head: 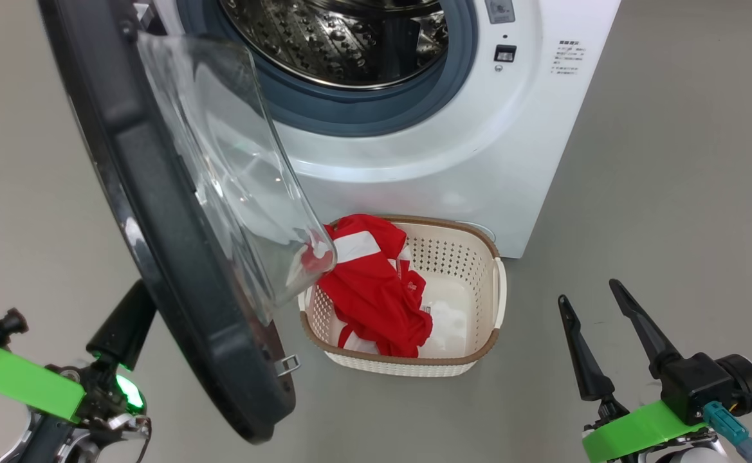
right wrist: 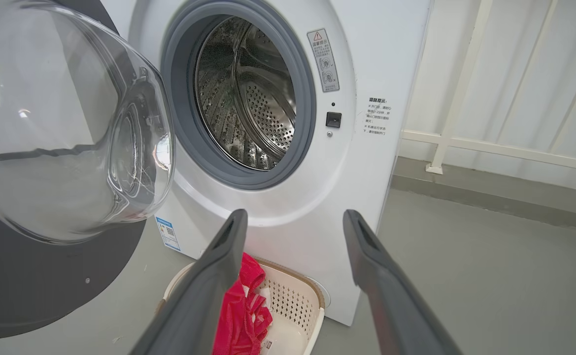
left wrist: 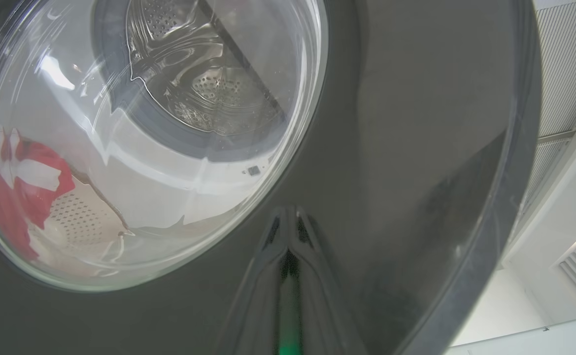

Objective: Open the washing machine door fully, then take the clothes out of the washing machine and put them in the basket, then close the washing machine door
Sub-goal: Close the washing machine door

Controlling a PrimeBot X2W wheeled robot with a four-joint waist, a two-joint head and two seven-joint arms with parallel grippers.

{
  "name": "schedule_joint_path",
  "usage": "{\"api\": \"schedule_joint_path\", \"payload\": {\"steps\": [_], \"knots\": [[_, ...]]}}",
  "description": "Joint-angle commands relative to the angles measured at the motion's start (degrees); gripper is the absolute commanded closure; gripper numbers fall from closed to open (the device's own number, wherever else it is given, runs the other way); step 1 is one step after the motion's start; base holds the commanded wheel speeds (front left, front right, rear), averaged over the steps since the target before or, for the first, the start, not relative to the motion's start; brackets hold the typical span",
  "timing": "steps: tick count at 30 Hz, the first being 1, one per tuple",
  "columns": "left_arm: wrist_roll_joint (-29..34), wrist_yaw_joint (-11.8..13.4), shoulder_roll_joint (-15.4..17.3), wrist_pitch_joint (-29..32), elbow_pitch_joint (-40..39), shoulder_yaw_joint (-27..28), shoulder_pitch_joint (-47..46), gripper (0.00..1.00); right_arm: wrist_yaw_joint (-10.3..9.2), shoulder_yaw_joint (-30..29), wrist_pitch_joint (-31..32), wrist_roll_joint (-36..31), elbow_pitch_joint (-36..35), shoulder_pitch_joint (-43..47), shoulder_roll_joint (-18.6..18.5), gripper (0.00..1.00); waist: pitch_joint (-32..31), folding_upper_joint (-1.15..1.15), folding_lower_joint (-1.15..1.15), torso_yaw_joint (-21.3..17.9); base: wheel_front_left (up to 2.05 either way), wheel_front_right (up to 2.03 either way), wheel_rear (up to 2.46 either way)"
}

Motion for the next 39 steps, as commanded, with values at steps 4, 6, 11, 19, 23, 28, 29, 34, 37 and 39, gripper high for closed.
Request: {"api": "schedule_joint_path", "payload": {"steps": [4,6,11,19,23,28,29,34,37,39], "knots": [[1.12,-0.80,1.16,-1.43,-0.89,2.00,-0.87,1.00,0.26,0.90,-0.53,0.02,-1.66,-2.54,-0.43,0.00,0.22,0.00,0.00,0.57,0.00,0.00,0.00],[2.26,-1.05,1.45,-2.38,-0.64,2.23,-1.04,0.98,0.26,0.83,-0.53,0.00,-1.65,-2.55,-0.43,0.00,0.35,0.00,0.00,0.92,0.00,0.00,0.00],[6.11,-1.95,2.43,-5.38,-0.05,2.68,-1.35,0.00,0.26,0.98,-0.53,0.01,-1.52,-2.79,-0.43,0.00,0.68,0.00,0.00,1.86,0.00,0.00,0.00],[14.22,-6.01,4.19,-11.22,0.35,2.33,-1.16,0.00,0.26,0.80,-0.53,-0.33,-1.41,-2.98,-0.43,0.00,1.08,0.00,0.00,3.50,0.00,0.00,0.00],[20.75,-8.30,5.10,-16.24,0.01,1.47,-0.59,0.00,0.26,0.69,-0.53,-0.53,-1.48,-3.05,-0.43,0.00,1.16,0.00,0.00,4.34,0.00,0.00,0.00],[32.01,-9.79,6.96,-24.27,-0.38,-0.94,1.10,0.00,0.26,0.52,-0.53,-0.78,-1.52,-3.02,-0.43,0.00,1.11,0.00,0.00,5.03,0.00,0.00,0.00],[34.36,-9.94,7.44,-25.83,-0.37,-1.62,1.55,0.00,0.26,0.51,-0.53,-0.81,-1.53,-3.00,-0.43,0.00,1.10,0.00,0.00,5.09,0.00,0.00,0.00],[43.20,-10.28,8.40,-33.02,-0.92,-4.31,3.85,0.00,0.26,0.46,-0.53,-0.98,-1.64,-2.93,-0.43,0.00,1.11,0.00,0.00,5.19,0.00,0.00,0.00],[47.69,-10.11,8.49,-36.75,-1.07,-5.22,5.12,0.00,0.26,0.34,-0.53,-0.95,-1.59,-2.90,-0.43,0.00,1.07,0.00,0.00,5.12,0.00,0.00,0.00],[50.67,-9.64,8.49,-39.16,-1.25,-5.72,5.98,0.00,0.26,0.33,-0.53,-0.89,-1.49,-2.90,-0.43,0.00,0.98,0.00,0.00,5.01,0.00,0.00,0.00]]}}
